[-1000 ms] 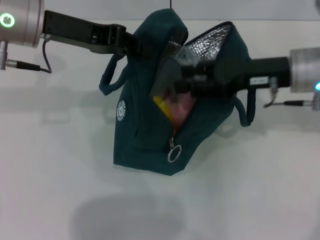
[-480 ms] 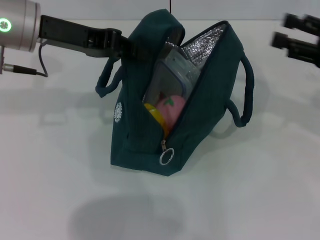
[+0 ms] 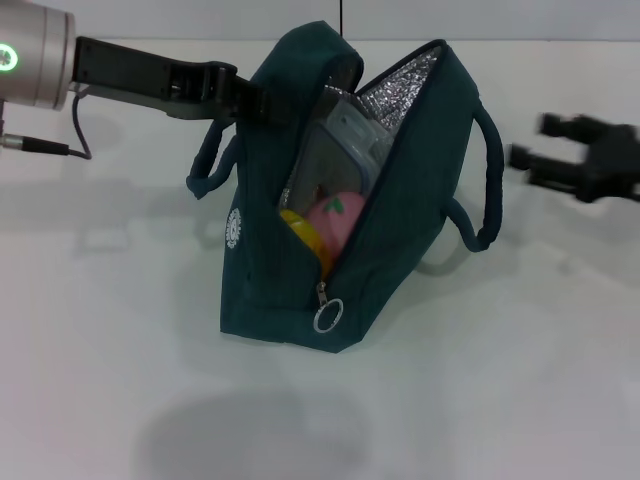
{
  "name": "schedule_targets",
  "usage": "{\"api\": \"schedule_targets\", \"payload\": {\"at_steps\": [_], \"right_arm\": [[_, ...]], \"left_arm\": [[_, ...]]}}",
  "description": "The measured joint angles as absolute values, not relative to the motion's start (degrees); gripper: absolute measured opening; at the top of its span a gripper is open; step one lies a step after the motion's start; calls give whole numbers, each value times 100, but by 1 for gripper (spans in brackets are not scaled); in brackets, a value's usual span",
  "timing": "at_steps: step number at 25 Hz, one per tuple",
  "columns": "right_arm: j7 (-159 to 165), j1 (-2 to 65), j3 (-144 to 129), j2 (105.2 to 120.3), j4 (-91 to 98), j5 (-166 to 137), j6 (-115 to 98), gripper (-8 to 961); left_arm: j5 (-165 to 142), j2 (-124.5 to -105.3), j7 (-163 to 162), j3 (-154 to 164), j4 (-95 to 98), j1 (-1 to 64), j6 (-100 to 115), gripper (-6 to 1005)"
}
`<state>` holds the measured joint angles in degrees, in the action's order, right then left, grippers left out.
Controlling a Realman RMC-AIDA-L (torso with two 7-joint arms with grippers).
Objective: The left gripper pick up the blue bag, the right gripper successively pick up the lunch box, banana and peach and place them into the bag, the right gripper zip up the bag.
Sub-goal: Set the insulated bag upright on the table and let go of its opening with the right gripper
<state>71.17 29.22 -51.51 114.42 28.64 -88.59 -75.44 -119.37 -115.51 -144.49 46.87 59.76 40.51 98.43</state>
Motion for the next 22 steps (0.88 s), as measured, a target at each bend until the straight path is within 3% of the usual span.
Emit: {"api": "schedule_targets", "payload": {"at_steps": [3, 10, 22], "right_arm": [[7118, 3267, -5371, 11556, 2785, -9082, -6833, 738], [7027, 3857, -5745, 11607, 2741, -8720, -4902, 738], [5753, 2813, -5794, 11597, 4148, -6750, -6199, 738]], "left_arm": [[-11937, -11572, -14449, 4709, 5976, 4051, 9843, 98], [-11932, -11593, -14464, 4718, 5977, 3986, 9848, 99], [-11630, -11429, -14559, 4674, 5977, 3713, 9905, 100]]}}
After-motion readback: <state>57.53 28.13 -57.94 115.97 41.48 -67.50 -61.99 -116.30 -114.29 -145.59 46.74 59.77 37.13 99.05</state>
